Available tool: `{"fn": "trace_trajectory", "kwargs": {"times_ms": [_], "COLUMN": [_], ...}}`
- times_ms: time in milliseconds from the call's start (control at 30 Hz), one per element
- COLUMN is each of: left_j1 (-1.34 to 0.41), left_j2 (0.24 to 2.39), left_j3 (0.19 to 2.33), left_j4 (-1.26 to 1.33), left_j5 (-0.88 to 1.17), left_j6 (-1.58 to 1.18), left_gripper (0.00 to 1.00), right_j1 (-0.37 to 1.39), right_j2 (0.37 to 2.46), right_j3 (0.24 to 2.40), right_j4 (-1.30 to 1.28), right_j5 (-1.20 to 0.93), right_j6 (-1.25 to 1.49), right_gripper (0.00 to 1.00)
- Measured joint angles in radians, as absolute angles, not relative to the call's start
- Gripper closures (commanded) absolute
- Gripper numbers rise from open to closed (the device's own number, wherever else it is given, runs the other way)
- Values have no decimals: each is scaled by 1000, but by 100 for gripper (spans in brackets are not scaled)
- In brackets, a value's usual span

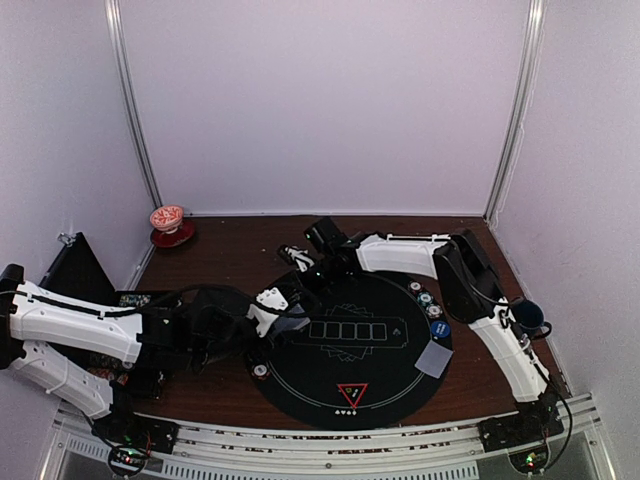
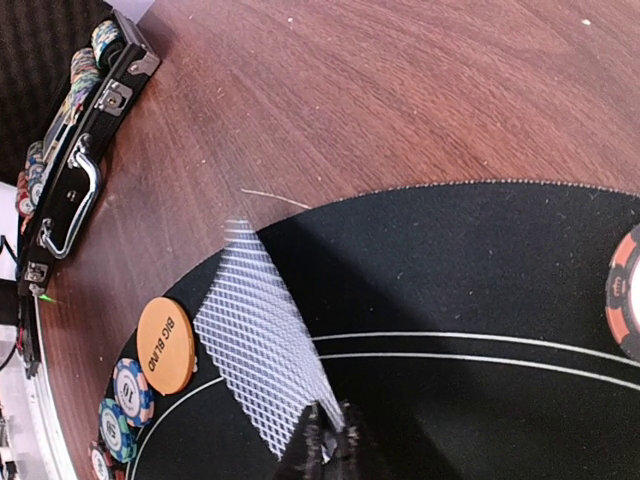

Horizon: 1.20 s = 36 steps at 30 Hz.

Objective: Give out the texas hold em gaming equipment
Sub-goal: Distribute the poker card in the big blind area, then pick up the poker card from the face-down deck piles.

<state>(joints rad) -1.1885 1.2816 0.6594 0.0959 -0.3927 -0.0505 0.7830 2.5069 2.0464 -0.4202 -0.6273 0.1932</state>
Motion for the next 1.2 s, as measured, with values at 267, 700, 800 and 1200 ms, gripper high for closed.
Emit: {"fn": "trace_trajectory", "kwargs": {"times_ms": [267,700,800,1200], "left_j1": [-1188,-1188,-1188,-1188], "left_j2": [1284,1285,1285,1285], "left_j3": [659,659,659,659], "left_j4": [96,96,96,96], "left_j5": [-393,-392,-392,-384], "left_j6": [-51,-51,-51,-50], "left_gripper": [48,48,48,48], "right_j1": [790,789,785,718], "right_j2": [2507,2368,2319,1927], "right_j3": [2046,1969,1969,1638], "right_j4": [-424,-500,-533,-547], "right_j5": [-599,-529,-525,-602], "right_j6": [189,111,83,-25], "right_gripper": [67,49,46,34]}}
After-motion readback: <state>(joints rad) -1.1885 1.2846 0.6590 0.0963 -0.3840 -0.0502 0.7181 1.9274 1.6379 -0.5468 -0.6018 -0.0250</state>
